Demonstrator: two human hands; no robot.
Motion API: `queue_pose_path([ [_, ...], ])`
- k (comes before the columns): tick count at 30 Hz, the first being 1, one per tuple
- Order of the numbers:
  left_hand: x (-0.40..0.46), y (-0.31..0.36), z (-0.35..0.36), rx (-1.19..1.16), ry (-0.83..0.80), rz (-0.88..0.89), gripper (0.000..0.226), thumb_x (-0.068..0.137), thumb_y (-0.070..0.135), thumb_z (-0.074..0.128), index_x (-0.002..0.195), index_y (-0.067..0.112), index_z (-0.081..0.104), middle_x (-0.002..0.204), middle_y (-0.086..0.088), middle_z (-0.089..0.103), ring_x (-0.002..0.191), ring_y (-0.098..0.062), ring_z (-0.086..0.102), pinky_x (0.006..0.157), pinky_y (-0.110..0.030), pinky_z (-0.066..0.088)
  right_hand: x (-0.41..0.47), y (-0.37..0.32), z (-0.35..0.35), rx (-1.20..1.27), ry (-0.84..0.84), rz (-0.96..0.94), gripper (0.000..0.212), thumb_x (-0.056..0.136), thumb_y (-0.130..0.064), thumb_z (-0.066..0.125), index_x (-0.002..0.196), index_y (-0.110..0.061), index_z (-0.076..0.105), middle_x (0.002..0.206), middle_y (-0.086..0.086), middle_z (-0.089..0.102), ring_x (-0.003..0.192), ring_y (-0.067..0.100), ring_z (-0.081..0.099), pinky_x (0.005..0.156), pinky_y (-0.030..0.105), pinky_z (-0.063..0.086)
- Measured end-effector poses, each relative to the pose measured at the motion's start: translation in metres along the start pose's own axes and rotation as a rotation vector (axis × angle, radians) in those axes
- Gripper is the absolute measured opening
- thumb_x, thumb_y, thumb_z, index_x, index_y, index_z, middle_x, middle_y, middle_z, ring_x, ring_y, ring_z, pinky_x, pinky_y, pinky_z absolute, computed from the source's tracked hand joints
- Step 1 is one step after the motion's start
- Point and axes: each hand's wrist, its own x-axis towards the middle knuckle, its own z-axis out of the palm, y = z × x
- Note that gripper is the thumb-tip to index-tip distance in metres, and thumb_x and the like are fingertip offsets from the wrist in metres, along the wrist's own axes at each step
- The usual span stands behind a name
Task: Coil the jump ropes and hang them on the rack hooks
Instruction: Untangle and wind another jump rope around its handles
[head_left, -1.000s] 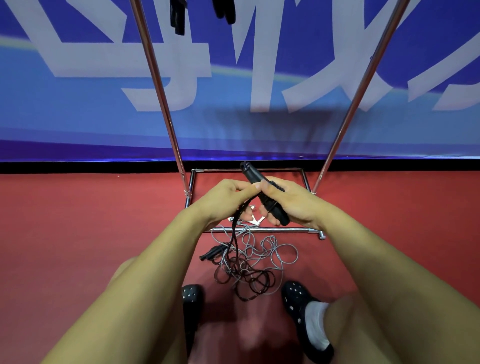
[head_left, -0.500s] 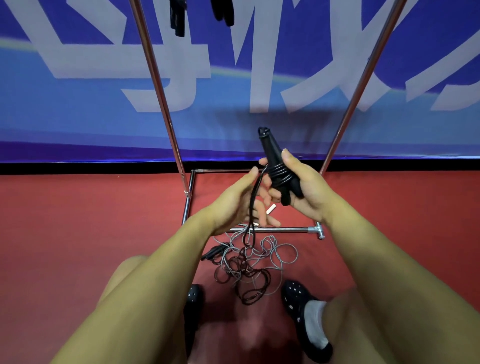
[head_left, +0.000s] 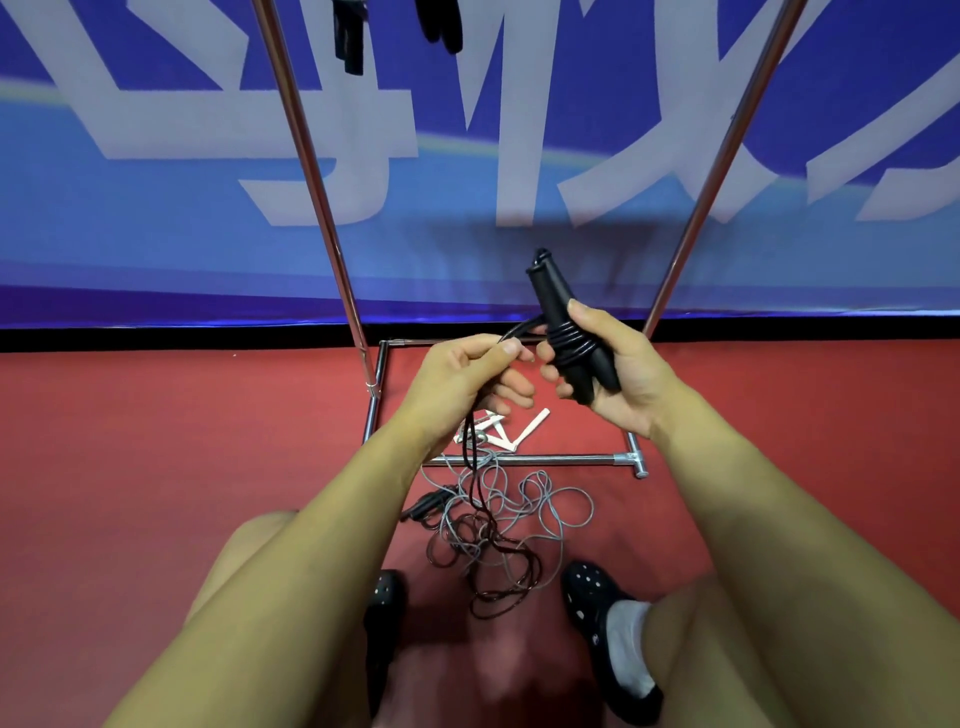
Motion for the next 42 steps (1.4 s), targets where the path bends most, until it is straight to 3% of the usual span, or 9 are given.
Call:
queue_pose_path([
  [5,-0.001,0.004,-0.008,0.230,0.126,0.024,0.018,0.101,0.022,0.064,0.103,0.009,0.077,0.071,-0.003,0.071,0.049,-0.014,0.054,0.047,-0.020,0.037,0.004,0.001,0.002,0.008,-0.024,-0.008,0.040,0.100,-0.041,0.051,0.116,-0.005,0.059,0.090,0.016,0.066,0.060,0.019,0.051,0.050,0.024,0.041],
  [8,-0.002,0.008,-0.013,0.492,0.138,0.078,0.026,0.103,0.025,0.059,0.084,0.016,0.074,0.064,0.002,0.066,0.049,-0.006,0.042,0.055,-0.022,0.035,0.006,0.002,0.001,-0.044,-0.029,-0.018,0.050,0.099,-0.040,0.051,0.134,-0.004,0.053,0.100,0.023,0.071,0.061,0.021,0.051,0.052,0.026,0.042],
  [10,-0.001,0.007,-0.014,0.612,0.111,0.092,0.035,0.104,0.029,0.058,0.071,0.019,0.066,0.061,-0.002,0.056,0.055,-0.008,0.042,0.061,-0.029,0.033,0.008,0.004,0.000,-0.099,0.005,-0.035,0.053,0.103,-0.040,0.050,0.139,0.000,0.054,0.089,0.017,0.067,0.062,0.022,0.052,0.054,0.027,0.042],
  [15,-0.001,0.003,-0.010,0.742,0.153,0.039,0.029,0.103,0.036,0.051,0.094,0.025,0.077,0.081,-0.008,0.069,0.080,-0.020,0.064,0.079,-0.035,0.050,0.015,0.011,-0.002,-0.157,0.071,-0.013,0.057,0.105,-0.048,0.046,0.130,0.002,0.058,0.082,0.012,0.063,0.063,0.021,0.051,0.055,0.029,0.042],
  [21,-0.005,0.009,-0.008,0.731,0.153,-0.024,0.049,0.107,0.044,0.036,0.088,0.025,0.076,0.058,0.003,0.043,0.043,-0.008,0.038,0.056,-0.032,0.030,0.014,0.013,-0.004,-0.180,0.035,0.036,0.036,0.109,-0.030,0.038,0.121,-0.004,0.060,0.092,0.011,0.069,0.083,0.025,0.065,0.070,0.032,0.048],
  [28,-0.007,0.009,-0.003,0.757,0.158,-0.032,0.065,0.106,0.059,0.027,0.080,0.024,0.075,0.060,0.005,0.053,0.053,-0.010,0.047,0.060,-0.031,0.035,0.013,0.019,-0.005,-0.443,-0.010,-0.087,0.025,0.103,-0.020,0.059,0.126,-0.014,0.067,0.107,0.004,0.070,0.098,0.016,0.065,0.093,0.028,0.049],
  [33,-0.005,0.007,0.000,0.777,0.173,-0.060,0.064,0.102,0.063,0.037,0.074,0.021,0.075,0.040,0.012,0.047,0.043,-0.005,0.045,0.055,-0.028,0.032,0.012,0.023,0.001,-0.558,0.074,-0.095,0.028,0.093,-0.019,0.075,0.120,-0.017,0.070,0.105,0.002,0.076,0.101,0.017,0.071,0.097,0.032,0.053],
  [36,-0.005,0.006,0.000,0.637,0.149,-0.057,0.064,0.104,0.052,0.048,0.055,0.011,0.054,0.041,0.008,0.039,0.041,-0.009,0.030,0.049,-0.026,0.027,0.010,0.021,0.003,-0.531,0.105,-0.102,0.033,0.084,-0.011,0.083,0.114,-0.011,0.069,0.095,0.002,0.078,0.089,0.016,0.074,0.085,0.025,0.057],
  [42,-0.008,0.010,-0.002,0.498,0.000,-0.033,0.057,0.105,0.040,0.053,0.055,0.012,0.053,0.046,0.010,0.038,0.046,-0.012,0.026,0.047,-0.022,0.023,0.001,0.017,0.004,-0.328,-0.082,0.166,0.034,0.084,-0.016,0.074,0.115,-0.010,0.064,0.090,0.001,0.068,0.084,0.017,0.065,0.083,0.040,0.059],
])
